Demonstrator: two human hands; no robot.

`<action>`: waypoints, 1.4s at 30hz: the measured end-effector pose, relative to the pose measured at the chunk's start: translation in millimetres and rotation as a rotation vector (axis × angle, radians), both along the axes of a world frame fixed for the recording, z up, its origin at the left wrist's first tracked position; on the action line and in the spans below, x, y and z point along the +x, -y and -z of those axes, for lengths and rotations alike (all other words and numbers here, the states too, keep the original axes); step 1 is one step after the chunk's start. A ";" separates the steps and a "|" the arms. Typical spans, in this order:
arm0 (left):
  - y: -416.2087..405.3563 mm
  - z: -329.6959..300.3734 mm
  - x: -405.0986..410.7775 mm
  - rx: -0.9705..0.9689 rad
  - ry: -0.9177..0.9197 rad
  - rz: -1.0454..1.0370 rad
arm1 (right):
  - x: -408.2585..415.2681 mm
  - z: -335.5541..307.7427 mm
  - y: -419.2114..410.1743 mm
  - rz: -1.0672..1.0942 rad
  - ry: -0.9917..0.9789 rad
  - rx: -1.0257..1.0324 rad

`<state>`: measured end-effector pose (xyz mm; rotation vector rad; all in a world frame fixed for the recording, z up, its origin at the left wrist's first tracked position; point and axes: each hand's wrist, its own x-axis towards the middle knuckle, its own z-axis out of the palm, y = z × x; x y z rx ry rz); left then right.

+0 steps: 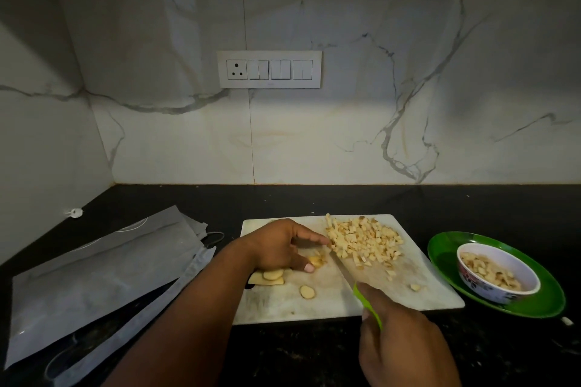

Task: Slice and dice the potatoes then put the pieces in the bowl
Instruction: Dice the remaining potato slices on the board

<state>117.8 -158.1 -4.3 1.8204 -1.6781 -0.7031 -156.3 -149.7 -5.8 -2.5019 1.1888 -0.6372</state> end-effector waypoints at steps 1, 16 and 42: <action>1.0 0.5 -0.4 0.002 0.002 0.001 | -1.6 0.7 1.0 0.015 0.024 0.026; -2.0 -3.3 -1.4 0.006 0.060 -0.044 | 1.4 8.0 -4.9 0.053 0.131 0.028; 1.3 3.3 5.1 -0.046 0.013 -0.093 | 3.5 3.5 5.0 0.012 0.040 0.084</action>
